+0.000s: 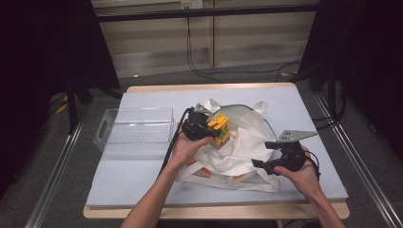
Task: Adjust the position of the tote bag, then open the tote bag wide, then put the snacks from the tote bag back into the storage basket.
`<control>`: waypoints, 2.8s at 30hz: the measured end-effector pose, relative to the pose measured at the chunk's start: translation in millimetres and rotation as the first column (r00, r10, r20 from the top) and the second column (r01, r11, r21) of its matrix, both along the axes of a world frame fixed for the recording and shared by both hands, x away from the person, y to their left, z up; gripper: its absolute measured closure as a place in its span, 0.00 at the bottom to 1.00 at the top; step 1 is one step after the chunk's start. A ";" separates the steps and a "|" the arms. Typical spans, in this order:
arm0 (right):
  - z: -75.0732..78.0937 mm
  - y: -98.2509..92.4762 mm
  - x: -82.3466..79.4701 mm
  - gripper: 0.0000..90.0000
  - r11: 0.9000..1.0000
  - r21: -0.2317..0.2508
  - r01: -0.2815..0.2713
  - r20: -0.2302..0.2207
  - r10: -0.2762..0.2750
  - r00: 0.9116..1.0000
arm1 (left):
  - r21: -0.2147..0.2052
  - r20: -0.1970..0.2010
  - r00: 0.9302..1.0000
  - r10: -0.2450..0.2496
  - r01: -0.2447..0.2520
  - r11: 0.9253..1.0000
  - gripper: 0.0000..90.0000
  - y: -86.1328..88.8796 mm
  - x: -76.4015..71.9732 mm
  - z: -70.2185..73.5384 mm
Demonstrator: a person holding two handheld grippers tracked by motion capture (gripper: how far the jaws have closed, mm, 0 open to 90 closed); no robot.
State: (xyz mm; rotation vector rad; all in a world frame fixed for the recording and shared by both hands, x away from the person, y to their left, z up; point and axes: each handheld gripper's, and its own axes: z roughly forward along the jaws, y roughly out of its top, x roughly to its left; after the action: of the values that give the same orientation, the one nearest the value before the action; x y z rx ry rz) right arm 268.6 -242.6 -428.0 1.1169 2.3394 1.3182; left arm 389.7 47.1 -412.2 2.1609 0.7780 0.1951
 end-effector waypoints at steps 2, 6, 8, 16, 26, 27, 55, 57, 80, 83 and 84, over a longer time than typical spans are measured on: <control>-0.2 -0.1 0.3 0.13 1.000 0.000 0.002 -0.002 -0.002 1.000 | -0.013 -0.005 1.000 -0.008 0.008 1.000 0.55 0.0 0.2 -0.2; -0.2 -0.2 2.7 0.13 1.000 0.003 0.000 0.000 0.000 1.000 | -0.025 0.006 1.000 -0.022 0.022 0.999 0.56 0.9 1.0 0.9; 0.3 -0.1 3.3 0.13 1.000 0.005 0.001 -0.002 -0.001 1.000 | -0.025 0.006 1.000 -0.021 0.021 0.999 0.56 3.2 1.5 2.8; -0.4 -2.3 1.6 0.13 1.000 0.006 0.007 0.000 -0.007 1.000 | -0.054 0.028 0.998 -0.060 0.061 0.997 0.56 10.5 -3.8 10.7; -0.3 -2.1 1.8 0.13 1.000 0.007 0.007 0.002 -0.007 1.000 | -0.073 0.045 0.994 -0.103 0.106 0.992 0.56 22.6 -11.6 22.4; -0.4 -1.9 1.8 0.13 1.000 0.008 0.007 0.002 -0.007 1.000 | -0.074 0.045 0.993 -0.105 0.109 0.991 0.56 23.0 -12.4 23.2; 1.8 -3.2 1.4 0.13 0.999 0.034 0.004 0.019 -0.005 1.000 | -0.112 0.103 0.972 -0.210 0.221 0.969 0.56 63.5 -20.8 56.8; 1.8 -3.4 1.7 0.13 0.999 0.037 0.006 0.020 -0.007 1.000 | -0.113 0.106 0.973 -0.205 0.217 0.970 0.56 68.1 -20.1 60.1; -1.9 -7.0 1.2 0.12 0.999 0.048 -0.003 0.015 0.003 1.000 | -0.129 0.138 0.973 -0.185 0.203 0.971 0.56 109.4 -12.6 91.7; -0.8 -6.9 0.0 0.12 0.999 0.050 -0.001 0.016 0.000 1.000 | -0.124 0.145 0.971 -0.189 0.207 0.970 0.56 115.4 -14.0 95.3; -0.6 -6.6 -0.5 0.12 0.999 0.049 -0.003 0.017 0.002 1.000 | -0.120 0.146 0.972 -0.183 0.201 0.972 0.56 117.4 -14.2 96.2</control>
State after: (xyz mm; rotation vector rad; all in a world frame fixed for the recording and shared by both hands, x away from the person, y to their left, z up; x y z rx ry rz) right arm 268.1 -249.2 -428.5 1.1126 2.3092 1.3871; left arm 375.5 164.5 -315.9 2.0575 0.4875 0.1799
